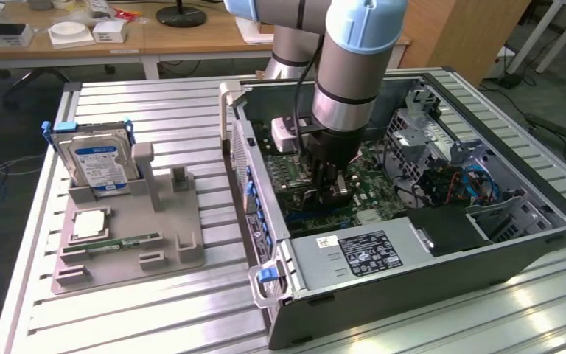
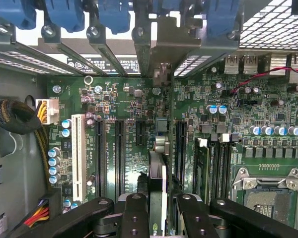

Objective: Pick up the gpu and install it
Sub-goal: 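Insert the gpu into the slot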

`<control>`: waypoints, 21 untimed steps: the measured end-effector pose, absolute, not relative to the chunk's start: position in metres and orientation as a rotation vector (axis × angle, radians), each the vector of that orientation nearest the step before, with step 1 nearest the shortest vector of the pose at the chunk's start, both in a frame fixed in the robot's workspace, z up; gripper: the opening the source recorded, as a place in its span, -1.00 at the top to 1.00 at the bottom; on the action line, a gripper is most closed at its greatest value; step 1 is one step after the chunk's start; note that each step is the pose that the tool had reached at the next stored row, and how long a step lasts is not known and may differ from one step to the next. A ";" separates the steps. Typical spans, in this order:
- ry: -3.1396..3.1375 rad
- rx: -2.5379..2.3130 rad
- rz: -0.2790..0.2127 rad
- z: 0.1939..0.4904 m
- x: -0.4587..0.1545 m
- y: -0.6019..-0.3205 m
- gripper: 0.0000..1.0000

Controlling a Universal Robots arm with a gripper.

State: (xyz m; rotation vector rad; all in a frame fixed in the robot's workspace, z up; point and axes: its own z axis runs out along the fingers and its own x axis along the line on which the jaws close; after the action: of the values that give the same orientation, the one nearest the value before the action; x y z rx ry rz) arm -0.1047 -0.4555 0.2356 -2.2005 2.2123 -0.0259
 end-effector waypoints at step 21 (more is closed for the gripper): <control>2.208 -2.196 -0.034 0.236 -0.107 -0.455 0.47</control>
State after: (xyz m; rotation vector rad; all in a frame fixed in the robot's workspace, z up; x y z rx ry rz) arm -0.1070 -0.4555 0.2357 -2.1962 2.2083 -0.0335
